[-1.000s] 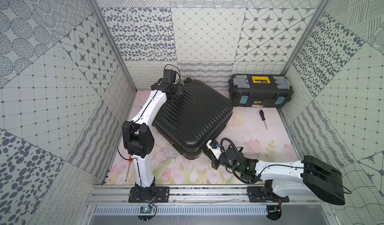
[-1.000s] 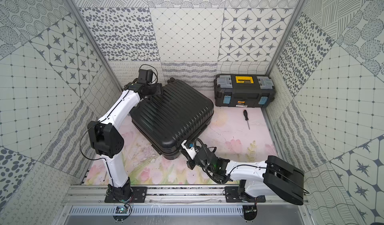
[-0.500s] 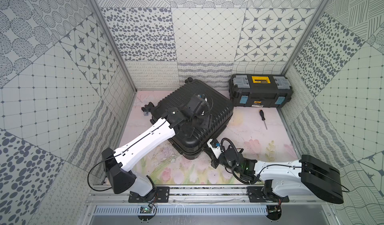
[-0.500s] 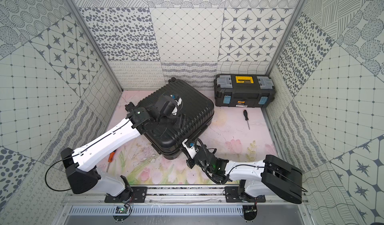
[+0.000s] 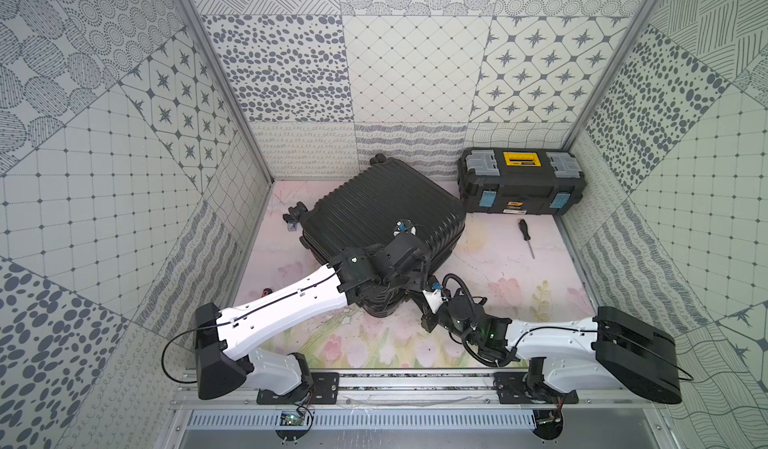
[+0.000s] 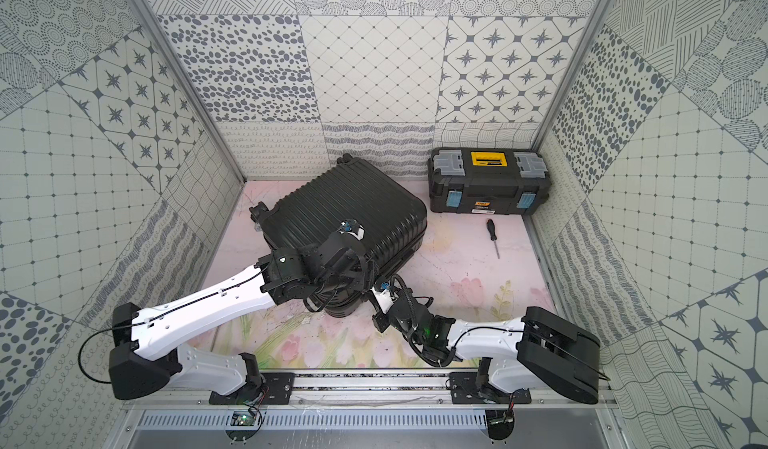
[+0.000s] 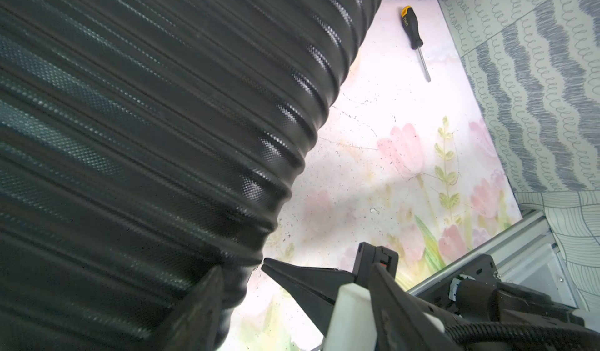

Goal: Open the suitcase zippers
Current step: Unzip the zipper on the suitcase.

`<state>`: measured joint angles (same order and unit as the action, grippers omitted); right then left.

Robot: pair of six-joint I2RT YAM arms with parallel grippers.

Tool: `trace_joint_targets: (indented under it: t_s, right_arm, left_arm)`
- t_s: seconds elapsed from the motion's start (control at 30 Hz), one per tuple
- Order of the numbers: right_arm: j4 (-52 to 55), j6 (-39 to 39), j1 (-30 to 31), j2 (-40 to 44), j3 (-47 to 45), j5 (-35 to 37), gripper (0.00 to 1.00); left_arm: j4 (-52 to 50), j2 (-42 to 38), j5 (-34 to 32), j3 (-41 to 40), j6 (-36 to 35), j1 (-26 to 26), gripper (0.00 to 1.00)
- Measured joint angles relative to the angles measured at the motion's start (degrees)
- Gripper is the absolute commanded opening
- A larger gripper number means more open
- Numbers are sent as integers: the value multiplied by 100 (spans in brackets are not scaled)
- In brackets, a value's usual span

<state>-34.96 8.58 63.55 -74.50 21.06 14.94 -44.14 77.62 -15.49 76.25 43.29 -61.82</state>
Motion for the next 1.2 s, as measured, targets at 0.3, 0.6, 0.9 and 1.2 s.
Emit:
trace_joint_targets:
  t_s: [0.3,0.6,0.9,1.2]
  right_arm:
    - [-2,-20,-450,24,-2,-448,0]
    - [-116,-66,-1272,20,-20,-623,0]
    - [-219,-581,-1523,33,-105,-881,0]
    - [-260,-599,-2120,-20,-48,-562,0]
  left_arm:
    - [107,-227,-57,-212,28,-7,71]
    - [11,-551,-33,-479,114,-20,71]
    - [37,-732,85,-651,125,-22,70]
    - [-20,-935,271,-824,129,-22,70]
